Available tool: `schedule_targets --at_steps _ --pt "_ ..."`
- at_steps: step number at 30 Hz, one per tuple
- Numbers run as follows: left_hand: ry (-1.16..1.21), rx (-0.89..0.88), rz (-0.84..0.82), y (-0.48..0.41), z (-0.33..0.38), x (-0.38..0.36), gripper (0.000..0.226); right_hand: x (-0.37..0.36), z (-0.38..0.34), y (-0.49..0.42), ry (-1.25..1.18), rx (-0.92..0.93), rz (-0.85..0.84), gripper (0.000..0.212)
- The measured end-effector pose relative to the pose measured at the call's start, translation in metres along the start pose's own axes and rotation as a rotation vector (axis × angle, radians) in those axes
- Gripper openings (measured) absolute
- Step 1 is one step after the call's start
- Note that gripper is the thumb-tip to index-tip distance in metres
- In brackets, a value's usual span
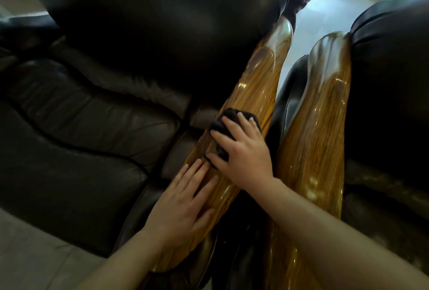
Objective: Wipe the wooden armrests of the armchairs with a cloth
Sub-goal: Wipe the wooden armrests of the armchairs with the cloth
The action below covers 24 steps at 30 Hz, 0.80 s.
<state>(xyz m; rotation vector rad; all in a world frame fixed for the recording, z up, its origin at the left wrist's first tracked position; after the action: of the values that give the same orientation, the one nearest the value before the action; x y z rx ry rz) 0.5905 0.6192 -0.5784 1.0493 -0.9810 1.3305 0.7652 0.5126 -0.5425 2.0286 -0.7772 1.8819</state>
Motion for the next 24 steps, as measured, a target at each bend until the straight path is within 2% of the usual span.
schedule_targets --at_steps 4,10,13,15,17,19,22,24 --pt "0.0 0.012 0.005 -0.001 -0.002 -0.001 0.072 0.005 0.026 -0.002 -0.01 0.152 -0.021 0.049" --pt "0.004 0.032 -0.005 0.0 -0.002 -0.006 0.073 0.011 0.047 -0.049 -0.161 -0.215 0.062 0.048" --pt "-0.007 0.031 -0.009 0.001 -0.002 -0.008 0.073 0.005 0.029 -0.035 -0.231 -0.376 0.162 0.047" --pt "-0.007 0.029 -0.014 0.001 -0.002 -0.008 0.073 0.0 0.008 -0.012 -0.243 -0.407 0.23 0.046" --pt "-0.009 0.029 -0.018 0.0 -0.002 -0.009 0.074 -0.007 -0.011 0.012 -0.224 -0.331 0.228 0.045" --pt "-0.016 0.034 -0.018 0.0 -0.001 -0.009 0.076 -0.013 -0.021 0.032 -0.165 -0.177 0.18 0.042" --pt "-0.007 0.052 -0.03 0.0 0.002 -0.006 0.077 -0.008 -0.005 0.02 -0.107 0.024 0.106 0.04" --pt "0.004 0.079 -0.043 0.0 0.006 -0.003 0.074 -0.002 0.008 -0.013 -0.075 0.022 0.06 0.043"
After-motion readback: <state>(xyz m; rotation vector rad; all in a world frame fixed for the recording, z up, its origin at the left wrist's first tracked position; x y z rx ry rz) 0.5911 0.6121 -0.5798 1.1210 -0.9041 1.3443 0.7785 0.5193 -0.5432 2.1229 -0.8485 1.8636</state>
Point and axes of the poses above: each hand's wrist, its own y-axis away from the middle knuckle, its own x-axis out of the back of the hand, z = x × y, the point moved 1 cm from there along -y, towards the middle knuckle, and after that the axes turned 4 degrees about x, right-handed, at the moved point
